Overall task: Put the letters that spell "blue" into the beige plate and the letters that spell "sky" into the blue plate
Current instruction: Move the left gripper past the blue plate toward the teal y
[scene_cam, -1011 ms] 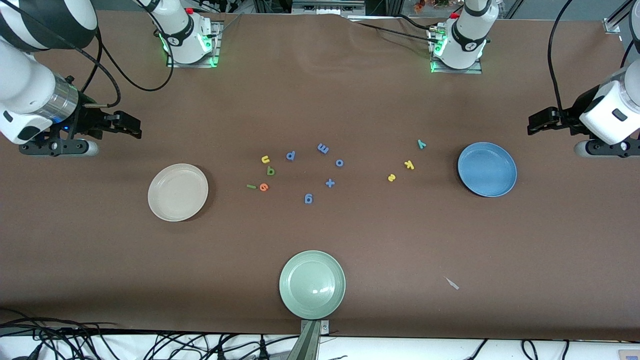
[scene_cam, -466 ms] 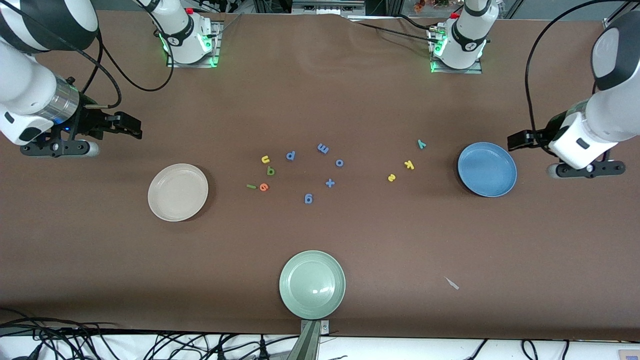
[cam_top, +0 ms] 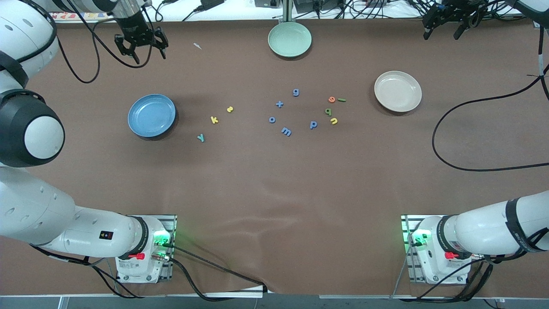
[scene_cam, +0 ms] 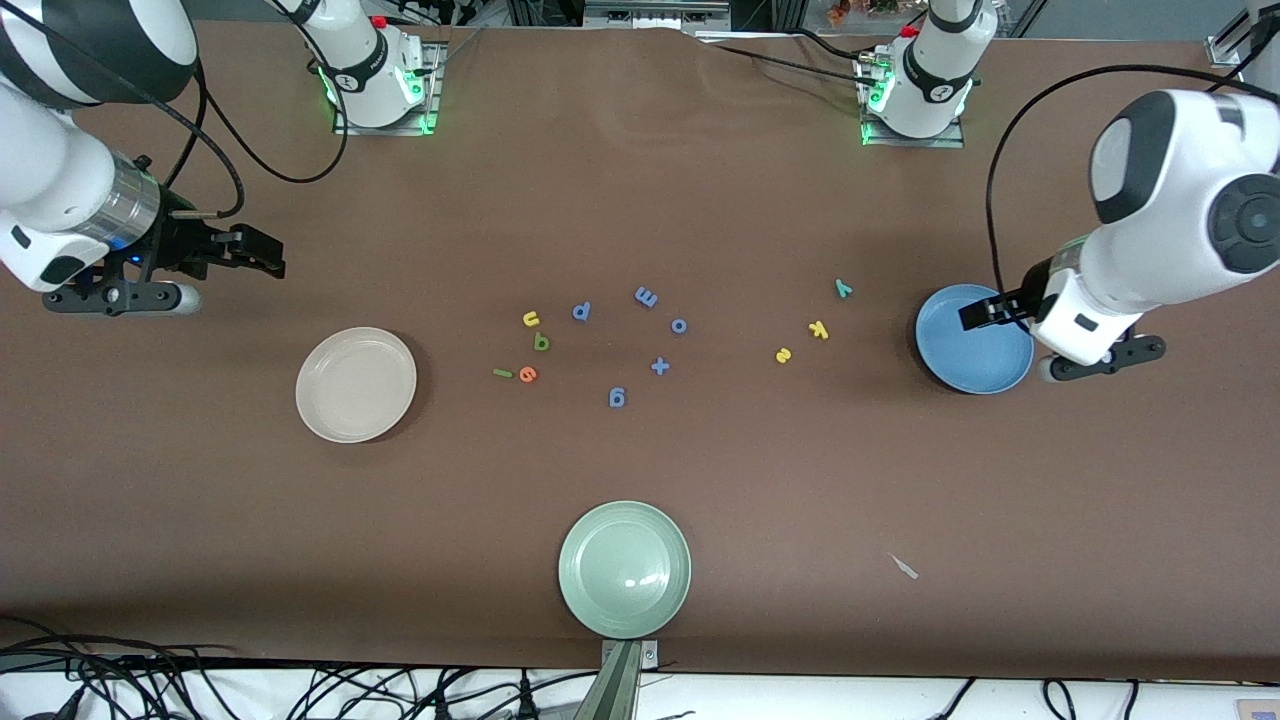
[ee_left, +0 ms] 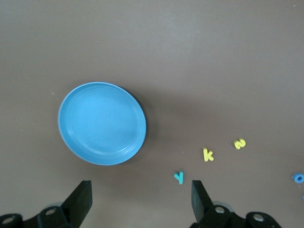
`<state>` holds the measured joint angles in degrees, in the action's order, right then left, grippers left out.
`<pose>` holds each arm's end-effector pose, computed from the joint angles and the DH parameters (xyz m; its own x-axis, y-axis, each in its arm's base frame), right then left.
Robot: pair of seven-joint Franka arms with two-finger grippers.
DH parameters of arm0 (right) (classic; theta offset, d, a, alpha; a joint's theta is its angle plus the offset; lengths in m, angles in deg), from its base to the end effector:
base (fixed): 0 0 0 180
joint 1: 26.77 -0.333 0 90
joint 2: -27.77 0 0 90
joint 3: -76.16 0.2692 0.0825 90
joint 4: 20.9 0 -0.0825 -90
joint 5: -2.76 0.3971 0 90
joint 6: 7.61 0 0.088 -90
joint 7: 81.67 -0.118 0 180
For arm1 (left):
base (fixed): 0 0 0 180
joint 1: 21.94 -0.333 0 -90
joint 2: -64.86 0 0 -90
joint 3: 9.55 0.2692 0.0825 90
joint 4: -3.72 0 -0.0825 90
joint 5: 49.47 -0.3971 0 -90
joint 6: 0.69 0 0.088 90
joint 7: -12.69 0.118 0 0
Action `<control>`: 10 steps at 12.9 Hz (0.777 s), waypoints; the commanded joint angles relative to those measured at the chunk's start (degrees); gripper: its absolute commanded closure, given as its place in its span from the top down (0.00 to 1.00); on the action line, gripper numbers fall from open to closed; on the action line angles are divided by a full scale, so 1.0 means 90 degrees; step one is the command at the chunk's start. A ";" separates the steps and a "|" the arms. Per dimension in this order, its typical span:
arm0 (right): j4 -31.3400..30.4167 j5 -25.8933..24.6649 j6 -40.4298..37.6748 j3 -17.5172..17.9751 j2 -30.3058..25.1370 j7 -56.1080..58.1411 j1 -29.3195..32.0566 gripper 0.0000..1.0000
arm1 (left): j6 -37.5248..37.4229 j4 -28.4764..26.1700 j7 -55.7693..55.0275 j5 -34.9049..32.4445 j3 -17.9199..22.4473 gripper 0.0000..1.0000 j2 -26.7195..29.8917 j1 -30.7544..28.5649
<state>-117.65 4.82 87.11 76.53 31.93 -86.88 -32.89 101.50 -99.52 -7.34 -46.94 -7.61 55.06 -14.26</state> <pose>0.5780 0.0697 0.4746 0.9937 0.0188 -0.1107 0.0160 -0.9995 -0.0258 0.5856 -0.0637 0.3724 0.9475 0.2581 -0.1888 0.2568 -0.9659 -0.0317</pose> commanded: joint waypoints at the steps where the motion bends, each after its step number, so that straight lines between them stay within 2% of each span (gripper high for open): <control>1: 0.0037 -0.0072 -0.0105 0.0037 0.0016 0.0091 0.0006 1.00 | 0.0500 -0.0686 -0.0117 0.0149 0.0009 0.93 0.0396 -0.0003; 3: 0.0037 -0.0072 -0.0105 0.0037 0.0016 0.0091 0.0006 1.00 | 0.0782 -0.1007 -0.0157 0.0149 0.0000 0.92 0.0434 -0.0003; 6: 0.0037 -0.0072 -0.0105 0.0046 0.0035 0.0033 -0.0042 1.00 | 0.1893 -0.2294 -0.0332 0.0149 -0.0078 0.92 0.0902 0.0007; 8: -0.0012 -0.0004 -0.0008 0.0056 0.0201 -0.0036 -0.0208 1.00 | 0.2665 -0.3056 -0.0556 0.0149 -0.0409 0.92 0.0933 -0.0071; 10: -0.0138 0.0026 0.0401 0.0056 0.0415 -0.0434 -0.0510 1.00 | 0.3369 -0.3556 -0.1111 0.0149 -0.0672 0.92 0.0914 -0.0042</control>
<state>-118.21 4.90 88.10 76.98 33.87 -87.71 -35.20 126.84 -125.79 -13.91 -46.94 -11.39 60.67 -14.39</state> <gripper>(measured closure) 0.000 0.079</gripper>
